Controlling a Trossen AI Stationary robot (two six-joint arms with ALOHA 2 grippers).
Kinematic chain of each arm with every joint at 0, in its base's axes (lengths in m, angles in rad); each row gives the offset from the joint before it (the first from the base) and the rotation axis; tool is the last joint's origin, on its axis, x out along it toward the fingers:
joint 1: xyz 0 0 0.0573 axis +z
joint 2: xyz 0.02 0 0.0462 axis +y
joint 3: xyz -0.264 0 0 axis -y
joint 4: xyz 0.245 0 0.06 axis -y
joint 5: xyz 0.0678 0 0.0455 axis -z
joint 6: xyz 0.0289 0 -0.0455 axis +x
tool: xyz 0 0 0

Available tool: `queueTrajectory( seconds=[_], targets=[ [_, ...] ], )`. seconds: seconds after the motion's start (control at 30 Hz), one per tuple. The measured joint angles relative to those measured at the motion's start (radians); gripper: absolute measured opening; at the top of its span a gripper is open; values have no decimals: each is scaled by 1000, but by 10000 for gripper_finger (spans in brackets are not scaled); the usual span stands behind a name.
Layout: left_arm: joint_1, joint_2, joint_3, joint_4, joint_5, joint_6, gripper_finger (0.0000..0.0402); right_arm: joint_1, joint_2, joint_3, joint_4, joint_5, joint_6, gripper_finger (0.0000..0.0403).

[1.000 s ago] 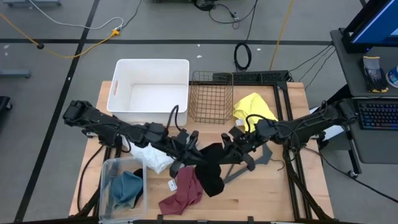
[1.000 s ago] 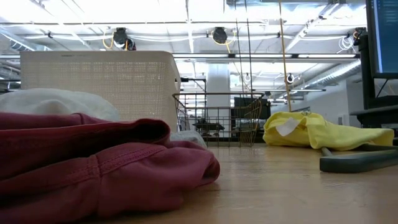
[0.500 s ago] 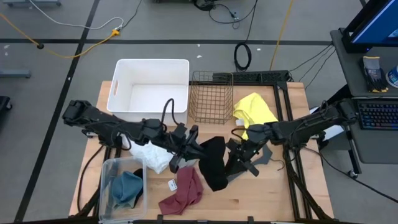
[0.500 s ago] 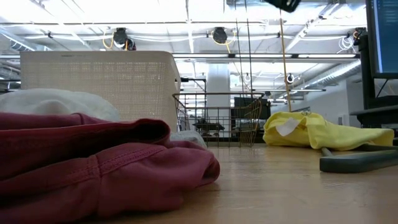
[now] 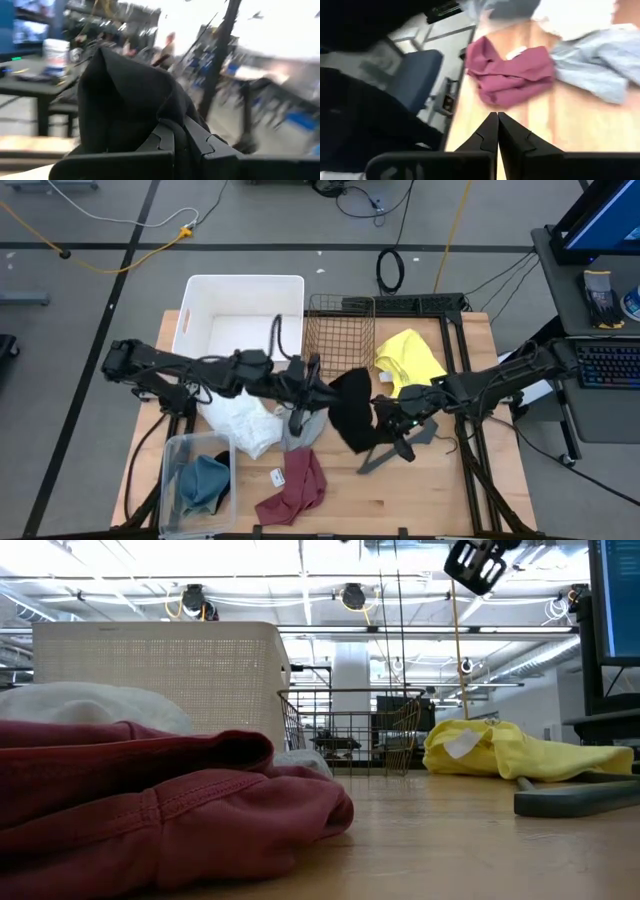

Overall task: Pick & Place Cloths
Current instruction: Put the black underwear into the wire basket

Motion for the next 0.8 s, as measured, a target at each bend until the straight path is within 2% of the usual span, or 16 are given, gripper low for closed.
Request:
queueTrajectory(
  seconds=[0.13,0.27,0.53,0.8],
  targets=[
    [39,0,123,-218,-77,106,1,0,-35,0,-87,72,-17,1],
    [90,0,196,-327,-129,171,1,1,-65,0,-161,136,-24,1],
    [223,9,213,-337,-203,187,0,20,-139,-50,-283,269,-20,0],
    [325,80,213,-304,-314,129,0,19,-258,-178,-283,277,-7,0]
  ],
)
